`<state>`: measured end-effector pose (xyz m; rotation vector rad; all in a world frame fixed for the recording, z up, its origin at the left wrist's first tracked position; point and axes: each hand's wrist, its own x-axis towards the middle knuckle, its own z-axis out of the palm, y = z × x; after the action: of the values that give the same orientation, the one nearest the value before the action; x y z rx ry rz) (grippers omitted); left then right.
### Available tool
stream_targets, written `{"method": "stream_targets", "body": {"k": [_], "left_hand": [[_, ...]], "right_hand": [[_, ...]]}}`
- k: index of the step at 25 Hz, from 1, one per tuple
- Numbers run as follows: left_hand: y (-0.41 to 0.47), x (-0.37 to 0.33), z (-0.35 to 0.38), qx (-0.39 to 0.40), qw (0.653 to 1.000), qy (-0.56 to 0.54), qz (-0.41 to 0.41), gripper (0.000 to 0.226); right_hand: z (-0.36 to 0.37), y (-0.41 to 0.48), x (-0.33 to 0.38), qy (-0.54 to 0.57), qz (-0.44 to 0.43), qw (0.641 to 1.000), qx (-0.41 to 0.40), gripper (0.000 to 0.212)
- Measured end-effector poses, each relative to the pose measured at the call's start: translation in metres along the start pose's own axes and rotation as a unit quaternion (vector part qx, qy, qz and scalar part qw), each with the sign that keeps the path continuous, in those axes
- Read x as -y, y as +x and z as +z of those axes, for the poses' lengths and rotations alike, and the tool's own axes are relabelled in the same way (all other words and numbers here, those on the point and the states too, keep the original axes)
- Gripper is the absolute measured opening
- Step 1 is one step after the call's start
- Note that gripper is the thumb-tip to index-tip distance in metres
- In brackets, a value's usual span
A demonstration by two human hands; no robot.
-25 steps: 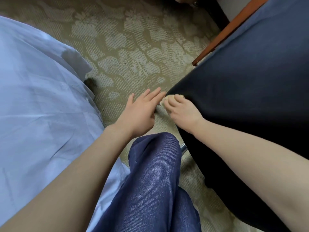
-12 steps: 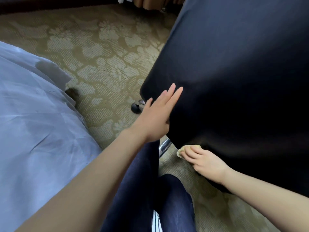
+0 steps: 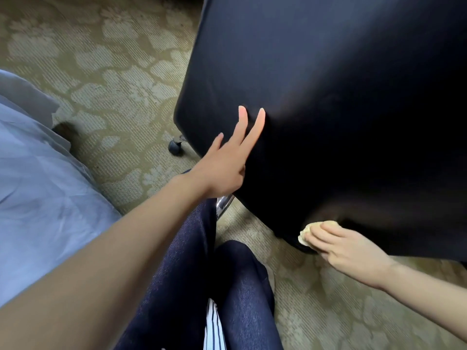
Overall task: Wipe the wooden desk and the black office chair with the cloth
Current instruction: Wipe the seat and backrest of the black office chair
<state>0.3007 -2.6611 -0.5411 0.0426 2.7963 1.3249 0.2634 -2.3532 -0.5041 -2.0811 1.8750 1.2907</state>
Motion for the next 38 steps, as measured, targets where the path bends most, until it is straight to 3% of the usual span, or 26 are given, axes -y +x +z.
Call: {"method": "stream_targets", "body": {"k": [2, 7, 11, 14, 16, 18, 22, 25, 28, 32, 38], "left_hand": [[0.002, 0.001, -0.004, 0.000, 1.000, 0.020, -0.006, 0.108], [0.013, 0.007, -0.025, -0.007, 0.998, 0.057, -0.027, 0.101], [0.021, 0.004, -0.045, -0.022, 0.997, 0.039, -0.063, 0.089], [0.014, -0.002, -0.051, -0.052, 0.998, 0.040, -0.026, 0.087], [0.006, -0.011, -0.046, -0.065, 0.997, 0.041, 0.006, 0.091], [-0.006, -0.021, -0.031, -0.067, 0.997, 0.037, 0.028, 0.095], [-0.026, -0.033, 0.008, -0.023, 0.998, 0.014, 0.060, 0.103], [-0.024, -0.034, 0.022, 0.008, 0.997, 0.007, 0.072, 0.102], [-0.018, -0.035, 0.027, 0.018, 0.995, 0.061, 0.070, 0.102], [-0.018, -0.036, 0.030, 0.018, 0.989, 0.136, 0.051, 0.101], [-0.016, -0.034, 0.013, 0.069, 0.989, 0.117, 0.060, 0.094]], "right_hand": [[-0.031, 0.008, -0.016, 0.005, 0.072, 0.996, -0.060, 0.052], [-0.095, 0.058, -0.068, 0.005, 0.167, 0.968, -0.186, 0.034], [-0.100, 0.121, -0.068, -0.044, 0.183, 0.975, -0.118, 0.032], [-0.079, 0.150, -0.050, -0.082, 0.171, 0.977, -0.093, 0.031], [-0.064, 0.161, -0.037, -0.049, 0.187, 0.978, -0.073, 0.033], [-0.045, 0.168, -0.014, -0.051, 0.137, 0.989, -0.039, 0.040], [-0.025, 0.136, 0.032, 0.005, 0.093, 0.994, 0.053, 0.044], [-0.020, 0.087, 0.054, 0.028, 0.091, 0.991, 0.090, 0.031], [-0.020, 0.035, 0.061, 0.099, 0.129, 0.986, 0.034, 0.021], [-0.038, -0.012, 0.047, 0.096, 0.185, 0.973, -0.096, 0.046], [-0.092, -0.006, -0.001, 0.085, 0.312, 0.916, -0.237, 0.044]]}}
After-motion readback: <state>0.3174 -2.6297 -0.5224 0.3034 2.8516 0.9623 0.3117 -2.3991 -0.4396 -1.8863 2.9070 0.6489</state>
